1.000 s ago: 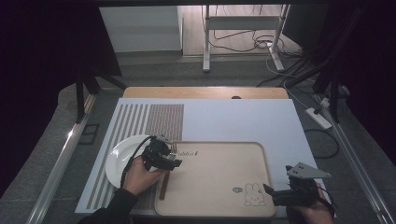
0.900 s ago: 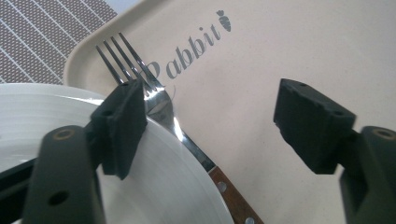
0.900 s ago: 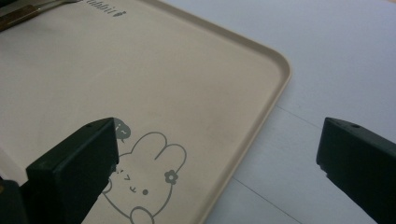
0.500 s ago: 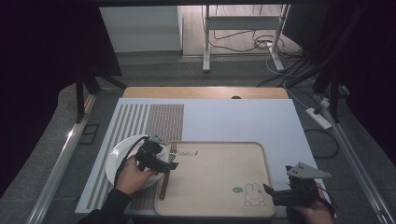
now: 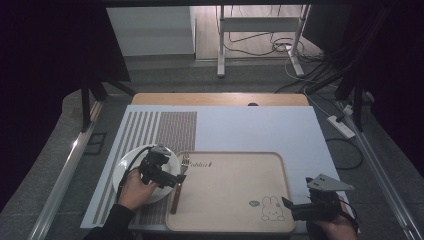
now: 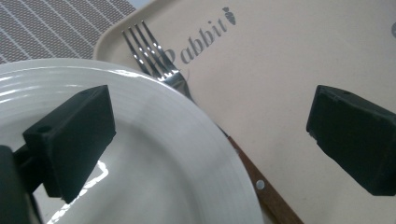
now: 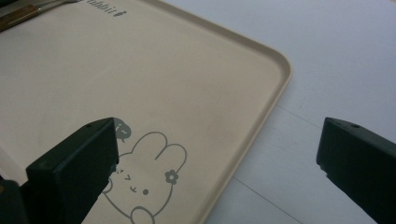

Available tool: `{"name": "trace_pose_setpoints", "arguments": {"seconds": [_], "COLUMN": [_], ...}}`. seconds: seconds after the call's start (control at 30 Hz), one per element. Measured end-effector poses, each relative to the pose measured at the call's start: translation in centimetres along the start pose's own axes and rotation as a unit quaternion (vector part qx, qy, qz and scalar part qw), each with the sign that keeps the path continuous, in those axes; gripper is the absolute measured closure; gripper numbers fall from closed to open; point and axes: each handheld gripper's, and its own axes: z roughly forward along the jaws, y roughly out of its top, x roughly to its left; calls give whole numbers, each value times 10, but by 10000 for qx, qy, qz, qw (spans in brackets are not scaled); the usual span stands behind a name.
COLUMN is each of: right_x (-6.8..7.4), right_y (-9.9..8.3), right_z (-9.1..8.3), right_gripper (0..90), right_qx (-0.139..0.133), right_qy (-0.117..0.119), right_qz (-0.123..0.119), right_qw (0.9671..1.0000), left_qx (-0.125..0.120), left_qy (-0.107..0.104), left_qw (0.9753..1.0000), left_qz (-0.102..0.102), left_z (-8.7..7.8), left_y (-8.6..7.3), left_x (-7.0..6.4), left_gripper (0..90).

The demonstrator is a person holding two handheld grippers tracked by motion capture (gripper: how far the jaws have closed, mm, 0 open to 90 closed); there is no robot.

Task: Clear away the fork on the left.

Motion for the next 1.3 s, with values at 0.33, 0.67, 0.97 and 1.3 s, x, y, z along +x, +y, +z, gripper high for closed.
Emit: {"name": "trace_pose_setpoints", "arguments": {"seconds": [0.33,0.67,0.97,1.3], "right_x": [0,0,0,1], "right_y": [0,0,0,0], "right_z": [0,0,1,1], "right_gripper": [0,0,0,0], "right_qx": [3,21,43,46], "right_qy": [7,21,27,44], "right_qz": [9,9,-3,-29], "right_qw": [10000,10000,10000,10000], "left_qx": [-211,-428,-593,-756], "left_qy": [126,194,157,153], "left_qw": [9997,9987,9974,9956], "left_qz": [-18,-197,-381,-541], "left_z": [-14,-26,-36,-49], "left_y": [-12,-24,-39,-57], "left_x": [7,10,11,7], "left_gripper": [1,0,0,0]}}
